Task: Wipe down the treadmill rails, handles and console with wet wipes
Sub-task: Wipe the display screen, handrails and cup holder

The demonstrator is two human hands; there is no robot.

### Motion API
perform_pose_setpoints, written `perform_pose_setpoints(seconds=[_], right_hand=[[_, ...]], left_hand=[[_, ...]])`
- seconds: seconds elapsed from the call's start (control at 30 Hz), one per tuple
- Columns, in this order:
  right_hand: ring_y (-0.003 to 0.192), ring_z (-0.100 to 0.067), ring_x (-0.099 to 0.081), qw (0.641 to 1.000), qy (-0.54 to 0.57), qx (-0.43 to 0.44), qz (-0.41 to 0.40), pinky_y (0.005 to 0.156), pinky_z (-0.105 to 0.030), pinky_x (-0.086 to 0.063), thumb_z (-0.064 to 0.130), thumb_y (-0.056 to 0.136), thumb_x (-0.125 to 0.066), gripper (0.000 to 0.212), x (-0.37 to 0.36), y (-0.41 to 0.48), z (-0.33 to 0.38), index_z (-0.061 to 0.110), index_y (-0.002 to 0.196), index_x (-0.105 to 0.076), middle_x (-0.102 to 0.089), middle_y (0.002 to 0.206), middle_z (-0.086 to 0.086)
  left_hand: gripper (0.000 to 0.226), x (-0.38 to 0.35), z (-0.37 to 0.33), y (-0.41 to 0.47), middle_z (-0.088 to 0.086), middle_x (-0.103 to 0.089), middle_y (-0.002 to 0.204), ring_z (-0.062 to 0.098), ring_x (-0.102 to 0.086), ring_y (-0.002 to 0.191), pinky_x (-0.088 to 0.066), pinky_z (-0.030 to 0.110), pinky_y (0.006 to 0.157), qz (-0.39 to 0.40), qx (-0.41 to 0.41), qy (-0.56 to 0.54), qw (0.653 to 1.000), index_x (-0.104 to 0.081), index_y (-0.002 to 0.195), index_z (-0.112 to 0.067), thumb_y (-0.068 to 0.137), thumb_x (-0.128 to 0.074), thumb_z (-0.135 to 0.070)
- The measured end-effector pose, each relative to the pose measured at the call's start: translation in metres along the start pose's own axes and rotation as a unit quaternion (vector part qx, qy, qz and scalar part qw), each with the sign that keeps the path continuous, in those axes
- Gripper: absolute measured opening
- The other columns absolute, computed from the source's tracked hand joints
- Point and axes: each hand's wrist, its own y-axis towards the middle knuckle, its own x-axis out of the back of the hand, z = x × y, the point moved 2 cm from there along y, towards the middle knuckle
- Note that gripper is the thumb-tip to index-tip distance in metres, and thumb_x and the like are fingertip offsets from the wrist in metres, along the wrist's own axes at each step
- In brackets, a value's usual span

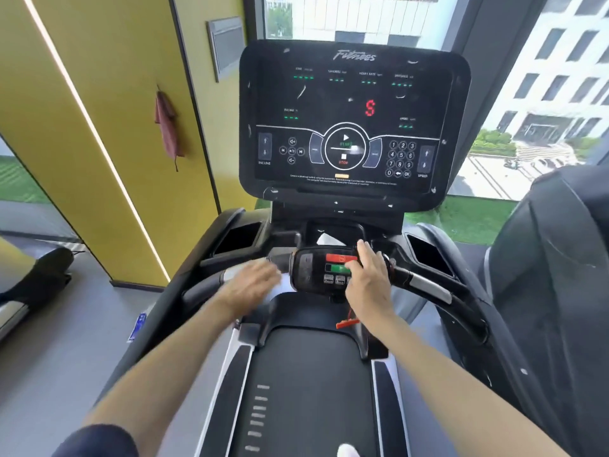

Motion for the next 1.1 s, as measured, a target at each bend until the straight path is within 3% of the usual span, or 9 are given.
perform_pose_setpoints(seconds=[0.1, 0.23, 0.3, 0.4, 0.5, 0.73, 0.9, 1.03, 1.1], right_hand=[[0.116, -0.041, -0.054, 0.997, 0.055, -0.044, -0.005, 0.106, -0.047, -0.037, -0.019, 0.068, -0.06, 0.024, 0.003, 0.038, -0.018, -0.002, 0.083, -0.068, -0.059, 0.121, -0.026], [0.098, -0.031, -0.058, 0.99, 0.134, -0.033, 0.004, 0.086, -0.028, -0.036, -0.013, 0.079, -0.047, 0.026, 0.008, 0.089, -0.026, 0.003, 0.089, -0.066, -0.066, 0.095, -0.012], [0.1, -0.027, -0.054, 0.989, 0.143, -0.019, 0.027, 0.08, -0.026, -0.034, -0.009, 0.084, -0.044, 0.031, 0.01, 0.113, -0.03, 0.005, 0.102, -0.065, -0.064, 0.101, -0.01], [0.111, -0.025, -0.053, 0.988, 0.143, 0.036, 0.047, 0.088, -0.021, -0.032, -0.01, 0.084, -0.044, 0.038, 0.004, 0.145, -0.035, 0.004, 0.115, -0.062, -0.062, 0.116, -0.008], [0.133, -0.024, -0.04, 0.985, 0.136, 0.09, 0.061, 0.109, -0.021, -0.02, -0.009, 0.085, -0.045, 0.042, -0.013, 0.167, -0.033, 0.003, 0.123, -0.058, -0.049, 0.14, -0.012], [0.141, -0.025, -0.031, 0.979, 0.095, 0.159, 0.085, 0.119, -0.035, -0.012, -0.009, 0.085, -0.042, 0.056, -0.055, 0.185, 0.002, 0.001, 0.14, -0.042, -0.041, 0.148, -0.015], [0.134, -0.029, -0.043, 0.987, 0.055, 0.127, 0.08, 0.117, -0.042, -0.023, -0.008, 0.079, -0.058, 0.06, -0.077, 0.182, 0.002, -0.001, 0.137, -0.046, -0.052, 0.138, -0.016], [0.128, -0.031, -0.049, 0.989, 0.052, 0.127, 0.059, 0.114, -0.04, -0.024, -0.011, 0.074, -0.061, 0.058, -0.081, 0.183, 0.001, -0.002, 0.131, -0.053, -0.057, 0.132, -0.017], [0.123, -0.033, -0.054, 0.99, 0.044, 0.126, 0.039, 0.112, -0.043, -0.027, -0.013, 0.069, -0.064, 0.06, -0.084, 0.183, 0.003, -0.003, 0.127, -0.056, -0.06, 0.127, -0.018]], left_hand=[[0.028, 0.013, 0.057, 0.014, 0.015, -0.064, 0.093, 0.034, -0.058, 0.082, -0.05, 0.039, 0.06, -0.011, 0.202, 0.033, 0.979, -0.068, 0.091, -0.002, 0.067, -0.066, 0.013], [0.036, -0.004, 0.061, 0.079, 0.018, -0.064, 0.111, 0.037, -0.056, 0.103, -0.048, 0.042, 0.075, -0.078, 0.421, -0.093, 0.899, -0.066, 0.111, 0.0, 0.083, -0.046, 0.012], [0.032, -0.024, 0.061, 0.099, 0.013, -0.064, 0.105, 0.03, -0.056, 0.098, -0.041, 0.032, 0.078, -0.089, 0.534, -0.217, 0.812, -0.066, 0.112, 0.0, 0.091, -0.041, 0.003], [0.021, -0.045, 0.074, 0.109, 0.007, -0.063, 0.088, 0.025, -0.055, 0.084, -0.039, 0.027, 0.067, -0.129, 0.684, -0.36, 0.621, -0.068, 0.097, -0.006, 0.094, -0.051, -0.016], [0.02, -0.048, 0.095, 0.109, 0.009, -0.063, 0.091, 0.027, -0.057, 0.084, -0.043, 0.029, 0.072, -0.203, 0.735, -0.345, 0.547, -0.066, 0.102, -0.005, 0.094, -0.051, -0.016], [0.014, -0.066, 0.115, 0.133, 0.011, -0.062, 0.101, 0.03, -0.056, 0.095, -0.041, 0.035, 0.077, -0.244, 0.696, -0.196, 0.647, -0.061, 0.096, -0.007, 0.095, -0.048, -0.011], [0.026, -0.086, 0.082, 0.156, 0.008, -0.062, 0.089, 0.027, -0.058, 0.077, -0.03, 0.02, 0.062, -0.197, 0.485, -0.112, 0.845, -0.065, 0.088, -0.007, 0.079, -0.053, 0.013], [0.027, -0.078, 0.116, 0.126, 0.012, -0.059, 0.092, 0.03, -0.054, 0.082, -0.026, 0.022, 0.063, -0.248, 0.593, -0.123, 0.757, -0.065, 0.092, -0.003, 0.079, -0.048, 0.015], [0.024, -0.075, 0.117, 0.124, 0.013, -0.058, 0.089, 0.029, -0.052, 0.081, -0.025, 0.024, 0.063, -0.248, 0.603, -0.116, 0.749, -0.063, 0.09, -0.001, 0.08, -0.047, 0.014]])
